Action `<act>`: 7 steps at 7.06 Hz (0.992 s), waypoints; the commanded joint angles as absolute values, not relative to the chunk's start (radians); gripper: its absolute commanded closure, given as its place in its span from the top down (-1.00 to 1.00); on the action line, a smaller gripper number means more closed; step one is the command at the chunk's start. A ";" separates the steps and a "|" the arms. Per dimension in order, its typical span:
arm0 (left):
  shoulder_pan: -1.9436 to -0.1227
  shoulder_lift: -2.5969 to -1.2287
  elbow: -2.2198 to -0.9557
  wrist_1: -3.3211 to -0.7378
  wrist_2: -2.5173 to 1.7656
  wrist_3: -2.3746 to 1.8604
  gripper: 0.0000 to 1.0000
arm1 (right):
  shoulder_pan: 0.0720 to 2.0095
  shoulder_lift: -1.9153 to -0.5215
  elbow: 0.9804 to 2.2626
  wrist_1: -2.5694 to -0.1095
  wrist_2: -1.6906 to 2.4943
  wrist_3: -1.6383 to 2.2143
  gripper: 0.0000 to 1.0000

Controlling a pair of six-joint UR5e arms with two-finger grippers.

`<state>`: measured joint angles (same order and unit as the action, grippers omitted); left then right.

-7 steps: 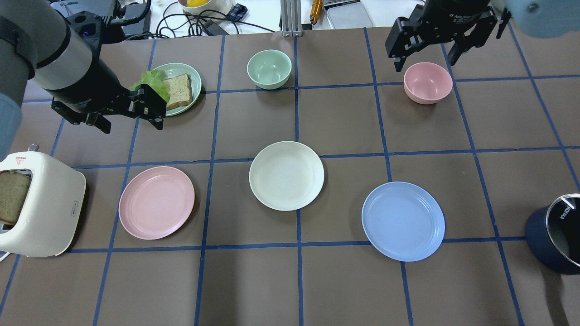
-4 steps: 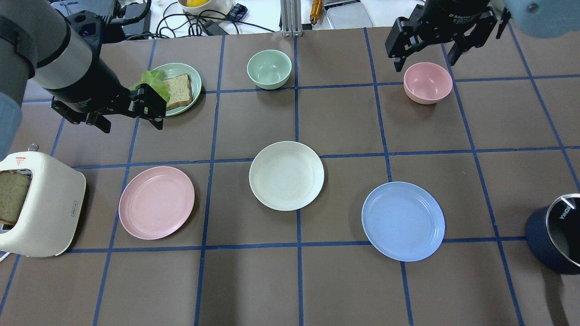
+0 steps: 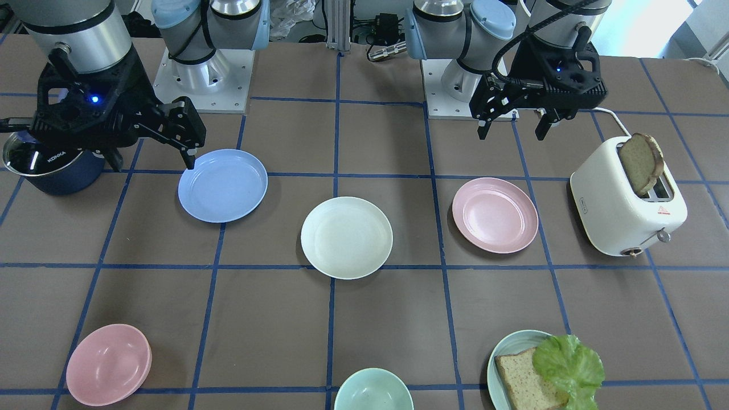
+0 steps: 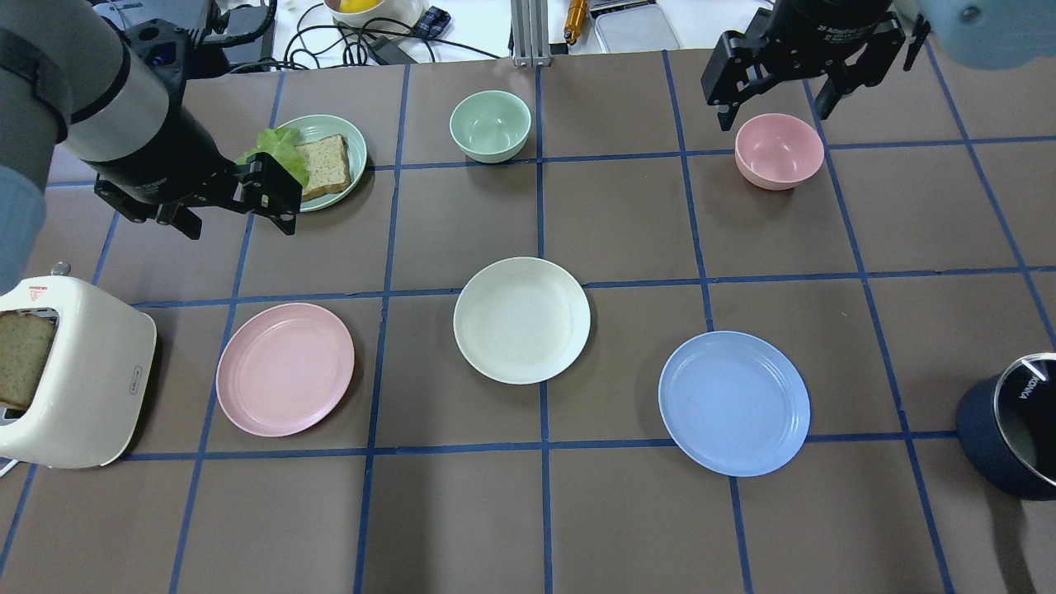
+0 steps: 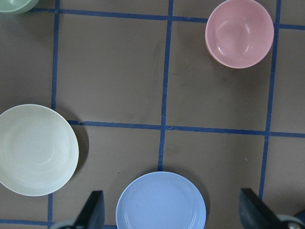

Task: Stack three plates with pink and blue
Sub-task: 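Move the left gripper toward the pink plate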

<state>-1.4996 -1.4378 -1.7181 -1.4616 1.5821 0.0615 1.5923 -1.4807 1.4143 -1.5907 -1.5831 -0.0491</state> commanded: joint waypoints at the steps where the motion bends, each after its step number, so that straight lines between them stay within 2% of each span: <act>1: -1.473 -1.451 -1.741 -1.460 1.632 0.069 1.00 | 1.592 -1.480 1.414 -1.591 -1.583 -0.049 1.00; 3: -1.460 -1.460 -1.764 -1.459 1.644 0.063 1.00 | 1.592 -1.479 1.414 -1.592 -1.583 -0.051 1.00; 4: -1.459 -1.466 -1.808 -1.372 1.638 0.060 1.00 | 1.592 -1.477 1.413 -1.592 -1.583 -0.051 1.00; 6: -1.465 -1.474 -1.978 -1.138 1.570 0.035 0.97 | 1.592 -1.479 1.413 -1.592 -1.583 -0.049 1.00; 7: -1.470 -1.473 -2.023 -1.114 1.530 -0.004 0.86 | 1.592 -1.479 1.413 -1.592 -1.582 -0.049 1.00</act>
<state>-1.4646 -1.4725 -1.9508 -1.1840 1.5809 0.0317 1.5923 -1.4786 1.4129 -1.5923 -1.5827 -0.0496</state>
